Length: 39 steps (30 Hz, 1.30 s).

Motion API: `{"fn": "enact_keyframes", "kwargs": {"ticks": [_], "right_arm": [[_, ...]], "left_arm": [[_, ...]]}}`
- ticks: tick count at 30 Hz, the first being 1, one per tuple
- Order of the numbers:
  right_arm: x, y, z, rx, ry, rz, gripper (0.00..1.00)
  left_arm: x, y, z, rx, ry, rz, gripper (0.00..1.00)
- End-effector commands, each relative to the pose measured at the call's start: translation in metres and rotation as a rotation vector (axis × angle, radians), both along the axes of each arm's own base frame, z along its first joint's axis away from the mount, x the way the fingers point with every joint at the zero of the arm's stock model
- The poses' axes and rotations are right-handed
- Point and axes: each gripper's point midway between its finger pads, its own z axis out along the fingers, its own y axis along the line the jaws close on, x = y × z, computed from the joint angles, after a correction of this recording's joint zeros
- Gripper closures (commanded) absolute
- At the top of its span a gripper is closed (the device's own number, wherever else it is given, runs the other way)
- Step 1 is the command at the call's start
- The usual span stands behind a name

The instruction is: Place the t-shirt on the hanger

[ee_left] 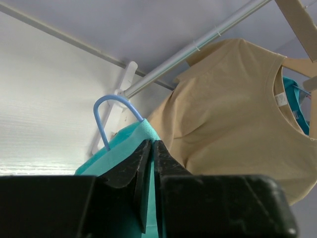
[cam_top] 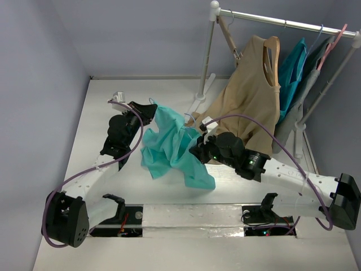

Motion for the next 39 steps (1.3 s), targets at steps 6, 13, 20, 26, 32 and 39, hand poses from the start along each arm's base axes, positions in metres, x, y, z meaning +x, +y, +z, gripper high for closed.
{"fn": "enact_keyframes", "kwargs": {"ticks": [6, 13, 20, 26, 32, 39], "right_arm": [[0.001, -0.002, 0.013, 0.056, -0.027, -0.004, 1.00], [0.000, -0.004, 0.017, 0.058, -0.034, -0.007, 1.00], [-0.004, -0.002, 0.026, 0.085, -0.035, 0.029, 1.00], [-0.020, -0.011, 0.025, 0.060, -0.010, 0.077, 1.00], [-0.040, -0.016, 0.030, 0.042, 0.012, 0.163, 1.00], [-0.066, -0.025, 0.069, 0.087, -0.006, 0.264, 1.00]], "left_arm": [[0.000, -0.003, 0.041, -0.044, -0.103, -0.023, 1.00], [0.000, 0.000, 0.038, 0.000, -0.102, -0.010, 1.00], [0.008, 0.040, 0.043, 0.014, -0.115, 0.179, 1.00], [0.040, 0.071, 0.047, 0.011, -0.099, 0.262, 1.00], [0.062, 0.106, 0.065, -0.009, -0.111, 0.355, 1.00], [0.074, 0.116, 0.080, 0.029, -0.103, 0.398, 1.00]]}}
